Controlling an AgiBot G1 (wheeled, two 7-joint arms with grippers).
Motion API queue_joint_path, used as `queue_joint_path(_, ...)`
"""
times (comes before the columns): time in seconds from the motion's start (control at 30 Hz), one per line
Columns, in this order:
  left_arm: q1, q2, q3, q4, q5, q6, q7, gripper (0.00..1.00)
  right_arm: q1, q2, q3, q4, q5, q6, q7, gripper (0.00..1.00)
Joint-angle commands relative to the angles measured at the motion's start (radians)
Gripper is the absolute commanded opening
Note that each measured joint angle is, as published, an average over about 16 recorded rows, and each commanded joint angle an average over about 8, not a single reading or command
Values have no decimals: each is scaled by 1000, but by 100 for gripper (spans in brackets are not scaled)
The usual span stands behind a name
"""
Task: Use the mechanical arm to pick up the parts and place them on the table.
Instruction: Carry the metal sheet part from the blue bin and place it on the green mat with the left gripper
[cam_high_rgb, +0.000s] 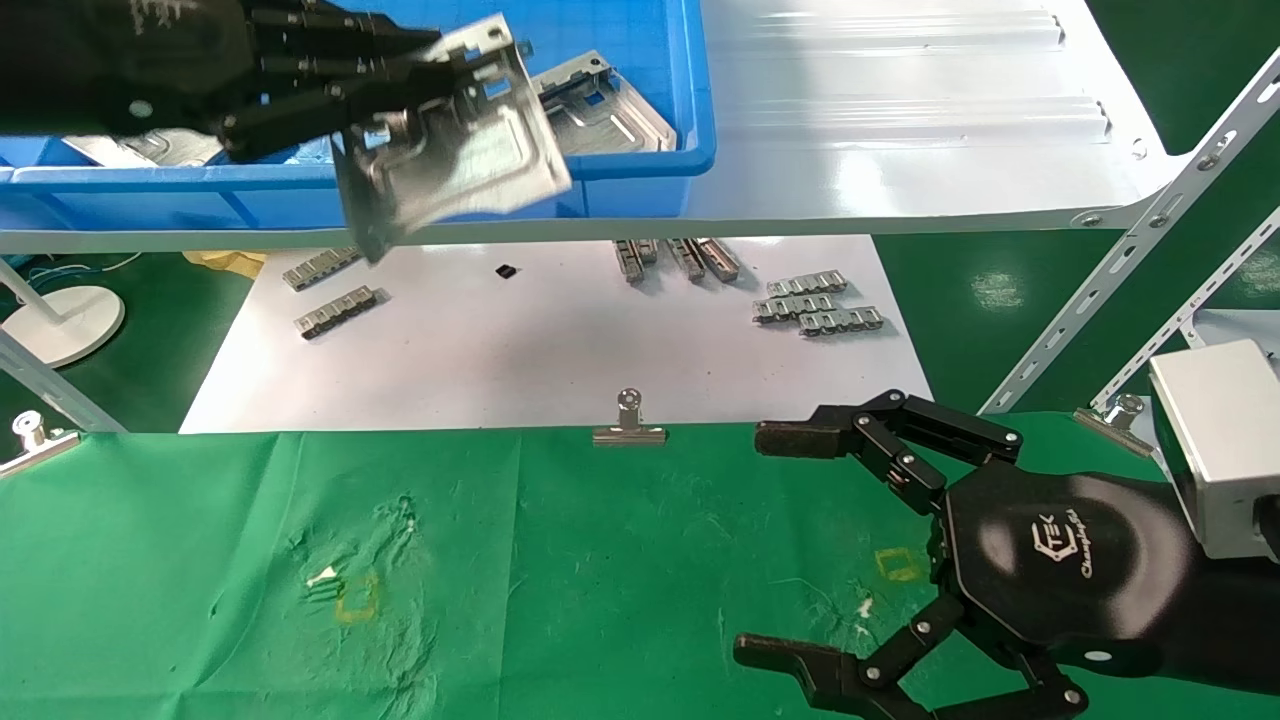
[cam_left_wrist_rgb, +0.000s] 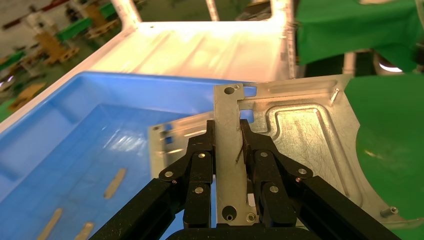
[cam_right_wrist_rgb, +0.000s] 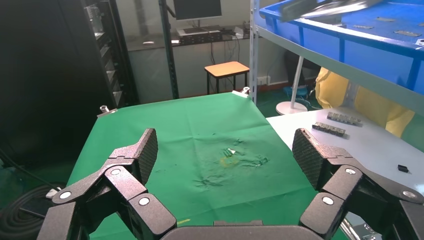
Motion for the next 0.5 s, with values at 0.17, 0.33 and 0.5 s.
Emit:
queue_joint_path(0.17,61,-78,40,-142,-63,56,62,0,0,0,0,0,0,0,0,100)
queue_joint_path(0.33,162,-209,117,-369,-201,54,55,0,0,0,0,0,0,0,0,100)
queue_joint_path(0.5,238,-326,206,-534,-305,45,58,0,0,0,0,0,0,0,0,100)
